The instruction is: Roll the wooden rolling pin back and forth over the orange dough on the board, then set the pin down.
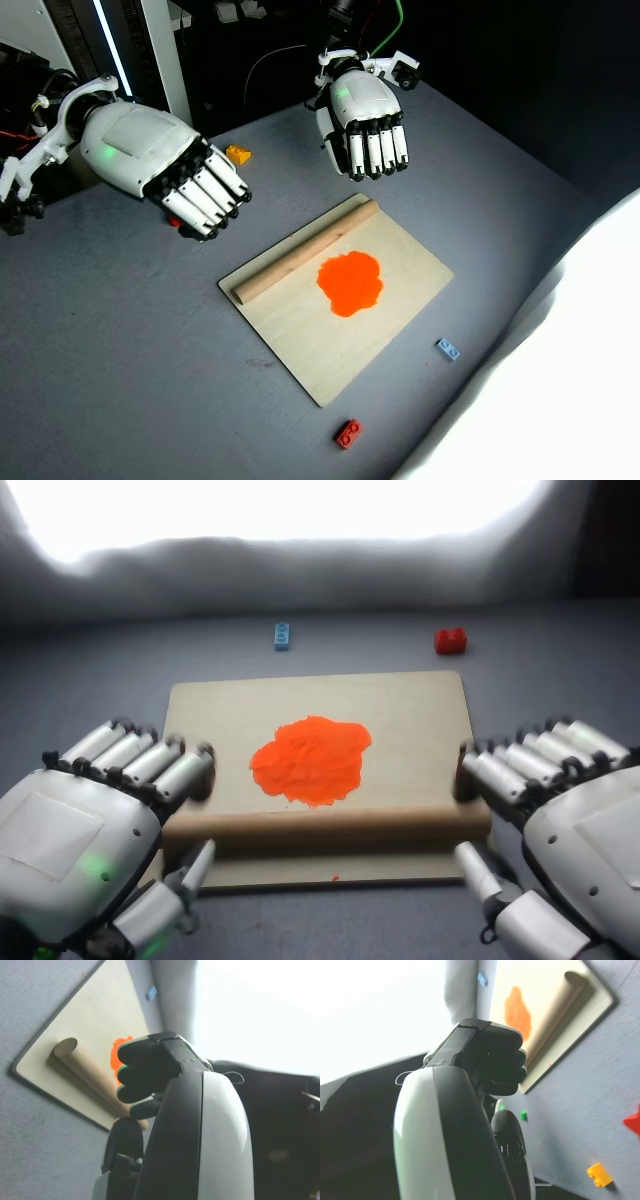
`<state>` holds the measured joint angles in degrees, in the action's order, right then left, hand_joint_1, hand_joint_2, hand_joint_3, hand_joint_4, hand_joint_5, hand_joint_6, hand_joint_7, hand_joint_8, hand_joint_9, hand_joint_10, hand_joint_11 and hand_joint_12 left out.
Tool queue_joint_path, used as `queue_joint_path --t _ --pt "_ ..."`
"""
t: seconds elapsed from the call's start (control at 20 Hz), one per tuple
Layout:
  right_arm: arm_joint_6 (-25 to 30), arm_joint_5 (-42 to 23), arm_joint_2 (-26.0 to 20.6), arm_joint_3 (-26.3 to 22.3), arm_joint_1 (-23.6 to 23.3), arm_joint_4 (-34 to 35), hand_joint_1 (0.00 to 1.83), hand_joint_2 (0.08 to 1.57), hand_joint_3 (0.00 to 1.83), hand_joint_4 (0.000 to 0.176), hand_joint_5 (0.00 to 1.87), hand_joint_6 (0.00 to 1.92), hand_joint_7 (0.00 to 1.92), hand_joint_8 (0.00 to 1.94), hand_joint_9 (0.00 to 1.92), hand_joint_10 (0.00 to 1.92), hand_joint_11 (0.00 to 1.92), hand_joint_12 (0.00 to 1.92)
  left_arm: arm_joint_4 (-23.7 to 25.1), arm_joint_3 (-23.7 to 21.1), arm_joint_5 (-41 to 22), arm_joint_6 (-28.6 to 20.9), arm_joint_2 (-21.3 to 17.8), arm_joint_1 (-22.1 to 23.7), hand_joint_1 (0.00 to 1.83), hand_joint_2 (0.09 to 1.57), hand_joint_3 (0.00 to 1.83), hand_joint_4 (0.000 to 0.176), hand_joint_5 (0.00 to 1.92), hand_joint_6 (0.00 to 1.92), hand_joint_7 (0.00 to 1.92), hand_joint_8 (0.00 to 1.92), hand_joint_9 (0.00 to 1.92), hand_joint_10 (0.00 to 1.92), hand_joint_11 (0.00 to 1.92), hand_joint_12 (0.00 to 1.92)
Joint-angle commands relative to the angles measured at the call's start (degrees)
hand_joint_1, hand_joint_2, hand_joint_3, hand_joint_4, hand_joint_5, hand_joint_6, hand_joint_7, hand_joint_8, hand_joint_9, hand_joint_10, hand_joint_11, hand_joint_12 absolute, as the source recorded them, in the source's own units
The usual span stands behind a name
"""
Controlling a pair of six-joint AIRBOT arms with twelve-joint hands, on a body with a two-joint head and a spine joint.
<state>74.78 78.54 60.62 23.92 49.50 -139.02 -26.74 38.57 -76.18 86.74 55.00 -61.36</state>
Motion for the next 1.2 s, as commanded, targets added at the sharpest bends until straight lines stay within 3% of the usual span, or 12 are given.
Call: queue_joint_path --t 0.0,0.15,0.5,0.8,1.0,1.15 --pt "0.36 4.48 -0.17 -0.20 0.11 -5.75 0.00 1.56 0.09 0.000 0.11 0.01 0.08 0.00 0.04 0.00 0.00 0.00 2.65 0.24 -6.67 0.25 0.05 0.35 0.00 1.57 0.08 0.000 0.00 0.00 0.00 0.00 0.00 0.00 0.00 0.00" --pt "1.17 4.46 -0.26 -0.20 2.13 -8.86 0.00 1.56 0.08 0.000 0.10 0.00 0.08 0.00 0.04 0.00 0.00 0.00 2.39 0.25 -6.68 -0.14 -0.07 0.40 0.00 1.57 0.07 0.000 0.00 0.00 0.00 0.00 0.00 0.00 0.00 0.00" --pt "4.16 5.85 3.56 -0.05 1.53 -9.48 0.00 1.57 0.07 0.000 0.11 0.01 0.08 0.00 0.05 0.00 0.01 0.01 1.25 0.18 -6.89 -0.31 0.39 0.52 0.00 1.57 0.07 0.000 0.00 0.00 0.00 0.00 0.00 0.00 0.00 0.00" --pt "7.28 4.89 6.01 2.14 -1.70 -6.17 0.00 1.57 0.06 0.000 0.13 0.01 0.10 0.01 0.05 0.00 0.01 0.01 0.35 2.17 -9.98 -0.47 4.18 0.19 0.00 1.56 0.05 0.000 0.00 0.00 0.00 0.00 0.00 0.00 0.00 0.00" --pt "9.77 0.80 6.62 5.49 -1.94 -6.17 0.00 1.55 0.04 0.000 0.13 0.01 0.09 0.00 0.04 0.00 0.00 0.01 0.18 4.27 -10.84 -0.71 6.72 -0.80 0.00 1.51 0.02 0.000 0.00 0.00 0.00 0.00 0.00 0.00 0.00 0.00" --pt "10.54 1.31 8.94 6.85 -2.17 -5.54 0.00 1.51 0.02 0.000 0.13 0.01 0.09 0.00 0.05 0.00 0.00 0.01 0.17 5.26 -10.78 -0.72 7.80 -1.07 0.00 1.46 0.00 0.000 0.00 0.00 0.00 0.00 0.00 0.00 0.00 0.00"
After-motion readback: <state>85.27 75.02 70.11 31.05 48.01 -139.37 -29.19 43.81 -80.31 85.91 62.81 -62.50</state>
